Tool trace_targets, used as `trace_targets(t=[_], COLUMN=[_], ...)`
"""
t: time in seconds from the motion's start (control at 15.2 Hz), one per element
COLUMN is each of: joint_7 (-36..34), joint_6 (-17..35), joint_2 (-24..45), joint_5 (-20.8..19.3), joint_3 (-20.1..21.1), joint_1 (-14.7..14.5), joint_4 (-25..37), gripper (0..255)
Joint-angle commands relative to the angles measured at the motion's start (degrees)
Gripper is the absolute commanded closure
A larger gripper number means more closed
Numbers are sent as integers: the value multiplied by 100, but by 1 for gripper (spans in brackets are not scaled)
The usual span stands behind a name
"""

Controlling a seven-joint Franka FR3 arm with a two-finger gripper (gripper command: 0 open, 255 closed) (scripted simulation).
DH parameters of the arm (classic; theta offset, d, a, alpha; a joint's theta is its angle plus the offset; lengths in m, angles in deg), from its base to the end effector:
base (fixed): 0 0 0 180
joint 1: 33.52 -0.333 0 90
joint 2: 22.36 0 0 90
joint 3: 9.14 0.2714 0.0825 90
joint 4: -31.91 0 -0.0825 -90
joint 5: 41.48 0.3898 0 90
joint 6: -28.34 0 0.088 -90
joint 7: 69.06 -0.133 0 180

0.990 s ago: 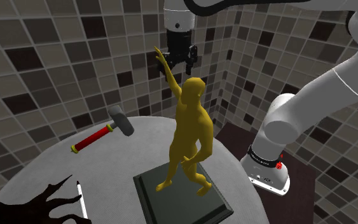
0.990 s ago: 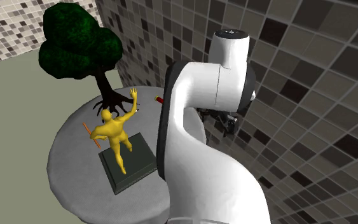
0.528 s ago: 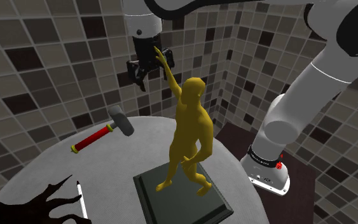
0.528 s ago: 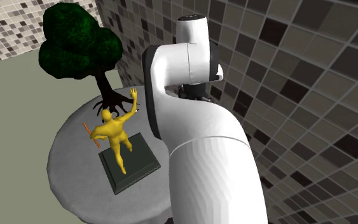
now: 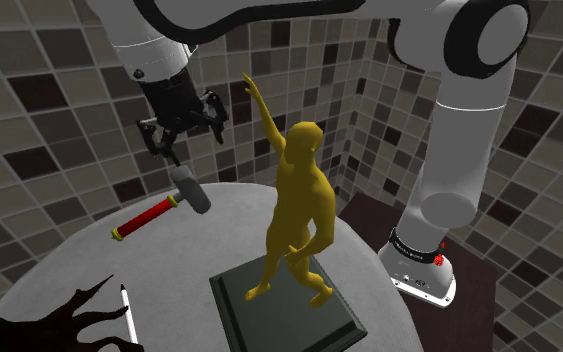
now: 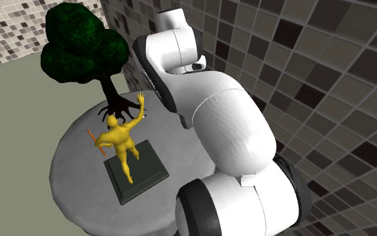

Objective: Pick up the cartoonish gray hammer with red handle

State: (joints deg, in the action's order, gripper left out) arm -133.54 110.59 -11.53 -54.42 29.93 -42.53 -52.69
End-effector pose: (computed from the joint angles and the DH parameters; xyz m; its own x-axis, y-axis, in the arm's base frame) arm 0.4280 0.3903 0.5025 0.9577 -0.2873 0.0160 -0.2839 -0.9347 0.2140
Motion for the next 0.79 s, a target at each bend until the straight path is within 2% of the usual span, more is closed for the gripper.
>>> trace_targets(t=[0.0, 0.07, 0.13, 0.59, 0.73], joint_7=[-417, -555, -555, -615, -615], joint_6=[-438, -662, -673, -13, -13], joint_2=[824, 1199, 1215, 1070, 1070], joint_5=[-497, -710, -711, -616, -615], joint_3=[73, 51, 19, 11, 11], joint_1=[-445, -711, -748, -560, -560], joint_4=[912, 1373, 1402, 603, 602], gripper=[0, 0, 0, 0, 0])
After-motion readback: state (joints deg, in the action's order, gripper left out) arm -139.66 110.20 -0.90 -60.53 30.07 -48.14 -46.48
